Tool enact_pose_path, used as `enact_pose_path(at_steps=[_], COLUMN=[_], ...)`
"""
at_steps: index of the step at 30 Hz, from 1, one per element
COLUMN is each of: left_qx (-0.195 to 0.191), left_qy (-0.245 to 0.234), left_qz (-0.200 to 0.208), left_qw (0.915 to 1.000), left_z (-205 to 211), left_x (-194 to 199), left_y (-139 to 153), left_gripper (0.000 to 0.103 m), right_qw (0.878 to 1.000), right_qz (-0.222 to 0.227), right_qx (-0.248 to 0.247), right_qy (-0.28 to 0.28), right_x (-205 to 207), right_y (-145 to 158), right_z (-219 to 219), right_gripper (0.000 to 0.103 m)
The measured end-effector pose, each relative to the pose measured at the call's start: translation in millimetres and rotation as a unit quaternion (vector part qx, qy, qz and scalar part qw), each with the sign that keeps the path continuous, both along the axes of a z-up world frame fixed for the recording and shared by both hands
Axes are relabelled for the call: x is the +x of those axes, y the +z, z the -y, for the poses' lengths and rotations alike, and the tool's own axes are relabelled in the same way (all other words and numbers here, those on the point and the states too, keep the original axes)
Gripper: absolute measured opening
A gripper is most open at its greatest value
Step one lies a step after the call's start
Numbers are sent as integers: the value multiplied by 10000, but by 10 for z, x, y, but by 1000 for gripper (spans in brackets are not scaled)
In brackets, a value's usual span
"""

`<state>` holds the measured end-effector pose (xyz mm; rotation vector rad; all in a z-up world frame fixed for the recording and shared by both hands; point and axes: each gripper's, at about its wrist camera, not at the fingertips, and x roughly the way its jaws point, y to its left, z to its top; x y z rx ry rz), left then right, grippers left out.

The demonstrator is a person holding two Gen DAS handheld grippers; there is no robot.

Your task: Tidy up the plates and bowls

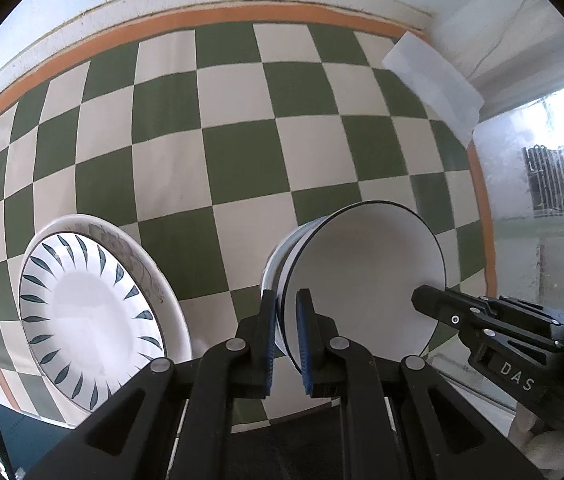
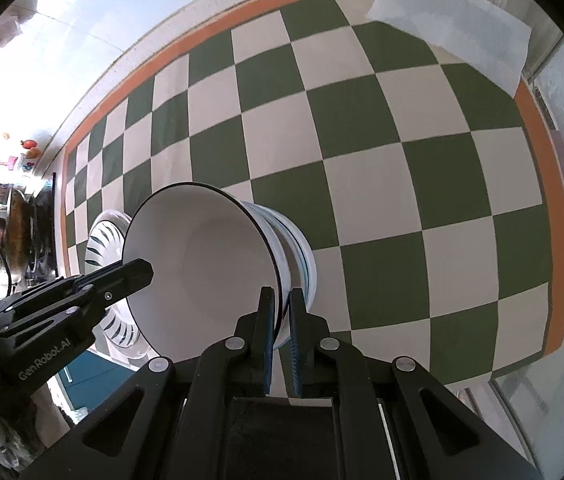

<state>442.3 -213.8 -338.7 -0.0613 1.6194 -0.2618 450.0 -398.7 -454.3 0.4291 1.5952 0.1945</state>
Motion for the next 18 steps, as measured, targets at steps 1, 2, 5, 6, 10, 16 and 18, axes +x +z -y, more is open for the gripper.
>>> enact_pose_path(at_steps=[1, 2, 5, 6, 10, 16, 18], left_qx=[15, 41, 93, 112, 213, 198, 177], left_qy=[-6, -28, -44, -51, -128, -122, -118], left_qz=[-16, -30, -104, -122, -121, -126, -118], left_qw=[10000, 10000, 9999, 9999, 9996, 9997, 9997], left_z=[2, 10, 24, 33, 62, 53, 47], left_x=[-2, -3, -7, -8, -8, 10, 13], left_y=[-21, -44, -110, -126, -167, -182, -180], left_gripper=[8, 8, 8, 8, 8, 8, 8], right_qw=[10000, 10000, 9999, 9999, 9997, 9997, 9997], right_qz=[-16, -23, -96, -122, -193, -241, -251], right_qx=[-15, -27, -57, -63, -91, -12, -3], right_qy=[10, 28, 65, 66, 109, 103, 78], right_x=[2, 18, 41, 47, 46, 65, 61], right_y=[-24, -35, -90, -111, -161, -159, -159], right_z=[-8, -13, -33, -35, -60, -60, -50], right_gripper=[8, 9, 9, 9, 9, 12, 12])
